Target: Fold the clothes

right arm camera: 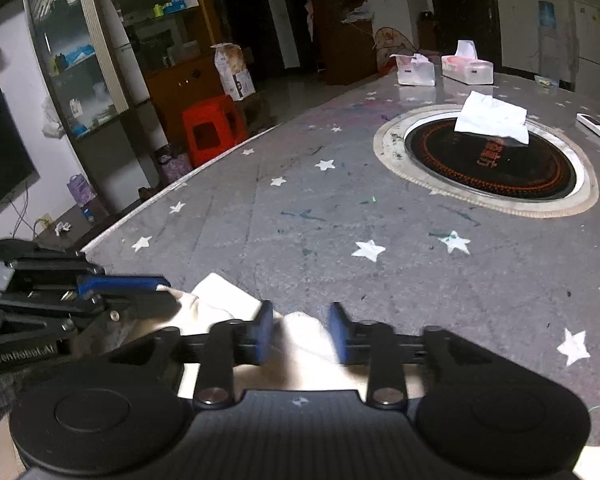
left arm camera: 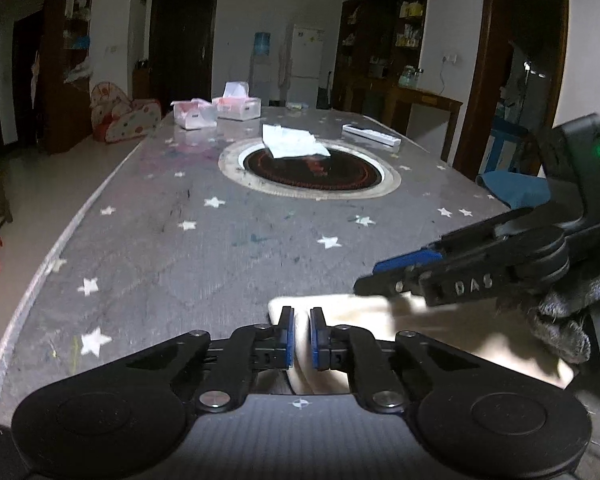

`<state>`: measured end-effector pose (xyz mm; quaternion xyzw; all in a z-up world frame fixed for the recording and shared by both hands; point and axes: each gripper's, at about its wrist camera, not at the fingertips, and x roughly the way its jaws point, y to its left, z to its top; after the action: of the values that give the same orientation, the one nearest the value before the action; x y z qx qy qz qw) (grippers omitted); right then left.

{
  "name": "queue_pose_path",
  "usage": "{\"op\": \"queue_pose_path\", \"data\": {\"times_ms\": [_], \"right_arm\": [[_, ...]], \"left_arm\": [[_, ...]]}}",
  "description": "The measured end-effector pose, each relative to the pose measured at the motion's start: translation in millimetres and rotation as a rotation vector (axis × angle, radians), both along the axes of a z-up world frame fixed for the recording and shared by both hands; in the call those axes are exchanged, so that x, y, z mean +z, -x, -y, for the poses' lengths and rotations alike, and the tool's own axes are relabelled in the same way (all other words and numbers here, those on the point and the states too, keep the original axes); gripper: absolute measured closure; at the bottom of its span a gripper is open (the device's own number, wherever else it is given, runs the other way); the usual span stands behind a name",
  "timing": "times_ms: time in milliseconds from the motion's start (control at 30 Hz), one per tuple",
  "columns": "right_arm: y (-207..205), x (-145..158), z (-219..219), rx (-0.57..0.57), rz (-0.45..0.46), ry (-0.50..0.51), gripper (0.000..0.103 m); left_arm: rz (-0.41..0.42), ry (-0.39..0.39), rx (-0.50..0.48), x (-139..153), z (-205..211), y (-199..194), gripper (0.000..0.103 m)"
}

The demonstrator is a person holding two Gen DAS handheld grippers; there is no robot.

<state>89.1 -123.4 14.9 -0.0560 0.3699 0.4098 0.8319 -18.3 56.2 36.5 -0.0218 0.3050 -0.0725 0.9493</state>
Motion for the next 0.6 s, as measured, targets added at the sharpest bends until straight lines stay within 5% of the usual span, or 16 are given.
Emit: {"op": "queue_pose_path", "data": {"times_ms": [100, 167, 300, 600], "right_arm": [[3.0, -2.8, -3.5, 0.013, 0.013, 0.007, 0.081], [7.8, 1.5, -3.9, 0.008, 0.051, 0.006, 0.097], [12.7, 11.0, -1.8, -0.039, 0.144, 0.009, 0.097], [5.3, -4.3, -1.7, -0.065, 0.118, 0.048, 0.097]], "left_arm": [[-0.003, -0.004, 0.007, -0.9, -1.5, -3.4, 0.094], [-0.004, -0.005, 0.010, -1.1, -2.2, -4.3, 0.094], [-0.001, -0.014, 0.011, -1.1, -1.8, -3.9, 0.094], [0.018, 0.006, -0.019, 8.2, 11.0, -4.8, 0.094]]}}
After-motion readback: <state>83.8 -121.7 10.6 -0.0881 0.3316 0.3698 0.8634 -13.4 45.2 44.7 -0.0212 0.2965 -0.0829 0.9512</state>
